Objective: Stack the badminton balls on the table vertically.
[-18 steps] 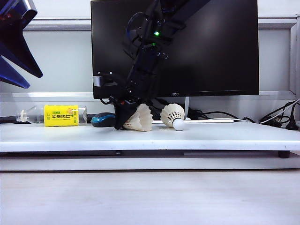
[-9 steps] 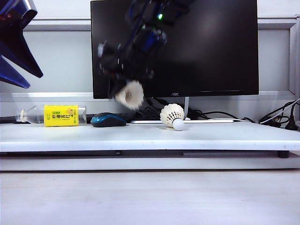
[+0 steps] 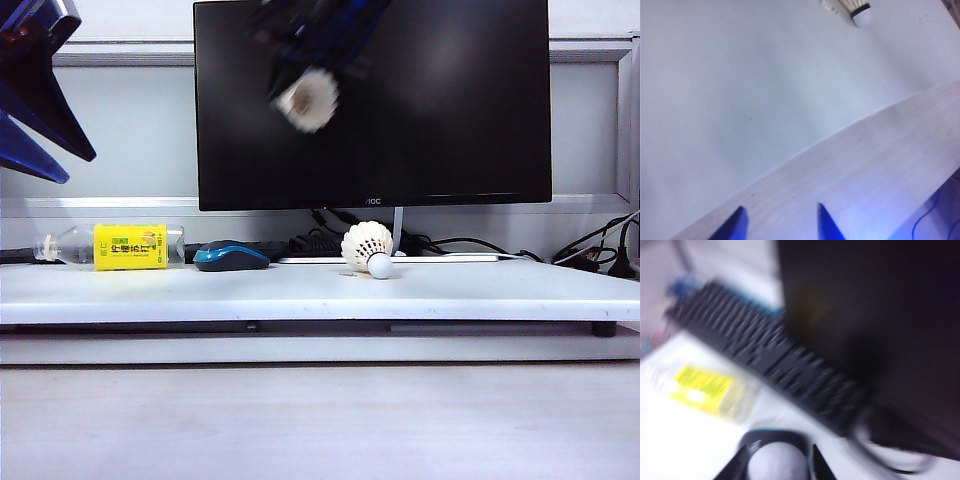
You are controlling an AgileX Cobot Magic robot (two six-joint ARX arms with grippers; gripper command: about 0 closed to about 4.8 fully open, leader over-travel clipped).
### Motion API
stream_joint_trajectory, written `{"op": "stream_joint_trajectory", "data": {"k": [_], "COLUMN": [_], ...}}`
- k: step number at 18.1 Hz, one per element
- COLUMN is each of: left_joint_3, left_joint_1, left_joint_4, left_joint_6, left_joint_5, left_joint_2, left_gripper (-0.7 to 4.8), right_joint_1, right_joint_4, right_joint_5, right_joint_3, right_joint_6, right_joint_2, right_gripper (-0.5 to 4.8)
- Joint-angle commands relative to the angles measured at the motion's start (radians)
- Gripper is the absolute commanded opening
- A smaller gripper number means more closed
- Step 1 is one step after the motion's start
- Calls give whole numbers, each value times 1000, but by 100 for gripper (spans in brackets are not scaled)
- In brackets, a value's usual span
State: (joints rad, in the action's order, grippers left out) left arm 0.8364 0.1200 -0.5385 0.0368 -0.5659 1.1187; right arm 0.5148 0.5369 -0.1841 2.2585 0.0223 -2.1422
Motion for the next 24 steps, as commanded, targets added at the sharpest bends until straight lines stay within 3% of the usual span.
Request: {"op": "stream_joint_trajectory", "data": {"k": [1, 6, 12, 14, 19, 24], "left_joint_3": [-1, -1, -2, -2, -2, -2], "left_joint_1": [1, 1, 1, 1, 1, 1], "left_joint_4": [15, 25, 108, 145, 151, 151], "left_joint_6": [-4, -11, -22, -22, -23, -22], "left_joint_5": [3, 5, 2, 1, 0, 1], "left_joint_2": [-2, -3, 4, 5, 13, 16], "left_gripper": [188, 187, 187, 187, 187, 187], "right_joint_1": [-38, -90, -85, -86, -87, -87], "right_joint_4": [-8, 90, 114, 121, 214, 290], "right_joint_5": [0, -54, -261, -258, -84, -53], "right_joint_3": [3, 2, -260, -297, -322, -410], "right_joint_6": [-34, -32, -14, -11, 21, 35], "right_joint_2": [70, 127, 127, 127, 126, 126], "right_gripper": [173, 172, 171, 171, 171, 171]}}
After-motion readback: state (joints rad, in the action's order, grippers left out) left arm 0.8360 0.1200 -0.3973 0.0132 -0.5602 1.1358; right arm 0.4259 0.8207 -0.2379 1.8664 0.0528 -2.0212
